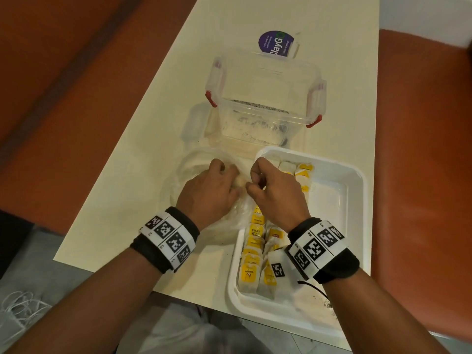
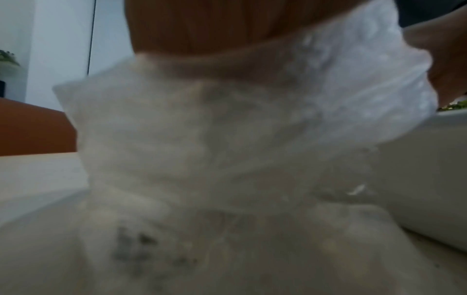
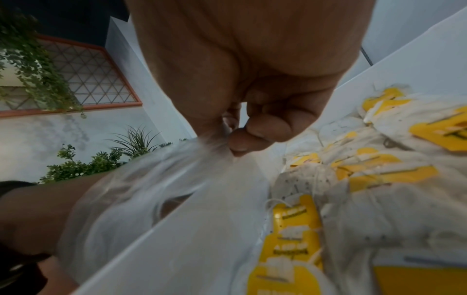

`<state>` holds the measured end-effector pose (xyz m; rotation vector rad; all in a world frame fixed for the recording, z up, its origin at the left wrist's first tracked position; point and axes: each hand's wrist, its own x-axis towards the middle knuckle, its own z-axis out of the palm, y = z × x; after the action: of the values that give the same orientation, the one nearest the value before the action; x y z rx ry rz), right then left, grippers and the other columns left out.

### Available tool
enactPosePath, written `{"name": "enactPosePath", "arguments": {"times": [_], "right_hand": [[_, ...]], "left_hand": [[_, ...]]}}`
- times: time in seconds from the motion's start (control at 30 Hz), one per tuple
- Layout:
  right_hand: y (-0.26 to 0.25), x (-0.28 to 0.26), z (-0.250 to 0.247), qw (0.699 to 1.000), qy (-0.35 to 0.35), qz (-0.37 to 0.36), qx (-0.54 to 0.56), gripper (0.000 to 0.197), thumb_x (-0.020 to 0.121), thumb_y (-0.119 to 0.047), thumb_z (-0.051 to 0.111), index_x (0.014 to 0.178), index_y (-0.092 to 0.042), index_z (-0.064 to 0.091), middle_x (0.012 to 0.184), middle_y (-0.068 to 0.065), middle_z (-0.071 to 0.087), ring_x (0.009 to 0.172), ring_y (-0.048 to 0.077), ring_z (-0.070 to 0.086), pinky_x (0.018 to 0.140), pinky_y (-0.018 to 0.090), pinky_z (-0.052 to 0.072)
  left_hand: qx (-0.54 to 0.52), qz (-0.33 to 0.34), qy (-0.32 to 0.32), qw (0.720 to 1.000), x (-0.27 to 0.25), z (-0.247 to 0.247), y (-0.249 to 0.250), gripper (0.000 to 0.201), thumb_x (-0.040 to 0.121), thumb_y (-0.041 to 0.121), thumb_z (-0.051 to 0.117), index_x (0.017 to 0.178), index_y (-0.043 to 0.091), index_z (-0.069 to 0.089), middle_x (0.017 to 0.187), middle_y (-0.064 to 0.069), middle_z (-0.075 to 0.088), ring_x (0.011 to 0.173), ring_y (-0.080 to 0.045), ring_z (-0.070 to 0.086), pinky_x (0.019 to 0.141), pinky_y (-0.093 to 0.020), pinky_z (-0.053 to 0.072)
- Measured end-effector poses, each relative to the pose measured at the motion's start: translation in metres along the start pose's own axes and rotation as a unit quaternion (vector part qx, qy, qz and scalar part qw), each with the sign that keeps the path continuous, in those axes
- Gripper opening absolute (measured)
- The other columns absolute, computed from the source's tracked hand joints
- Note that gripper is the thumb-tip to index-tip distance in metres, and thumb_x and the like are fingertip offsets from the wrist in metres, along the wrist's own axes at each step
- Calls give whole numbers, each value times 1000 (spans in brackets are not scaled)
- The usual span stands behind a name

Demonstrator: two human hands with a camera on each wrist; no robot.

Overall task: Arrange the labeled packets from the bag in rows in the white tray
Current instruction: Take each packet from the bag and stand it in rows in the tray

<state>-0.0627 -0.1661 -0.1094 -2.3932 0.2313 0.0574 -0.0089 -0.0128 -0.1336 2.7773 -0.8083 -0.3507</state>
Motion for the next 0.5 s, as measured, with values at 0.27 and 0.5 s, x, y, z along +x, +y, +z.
{"name": "enactPosePath", "arguments": {"times": [0.27,0.5], "right_hand": [[-2,0,0,1000,8,17,4,18,86,-18,62,82,-24,46,69,-1,59,65,22,53,62,43,47],[-7,2,0,999,25,28,-11,20,85,-17,60,81,-27,43,62,-5,52,58,14,48,57,36,42]], "left_hand": [[-107,0,27,994,3,4,-9,27,91,33,64,112,17,66,119,-10,48,75,-24,58,61,-29,44],[-274,-36,82,958,-4,-22,-32,14,90,26,69,103,25,75,97,5,71,90,-11,65,77,-27,52]]}}
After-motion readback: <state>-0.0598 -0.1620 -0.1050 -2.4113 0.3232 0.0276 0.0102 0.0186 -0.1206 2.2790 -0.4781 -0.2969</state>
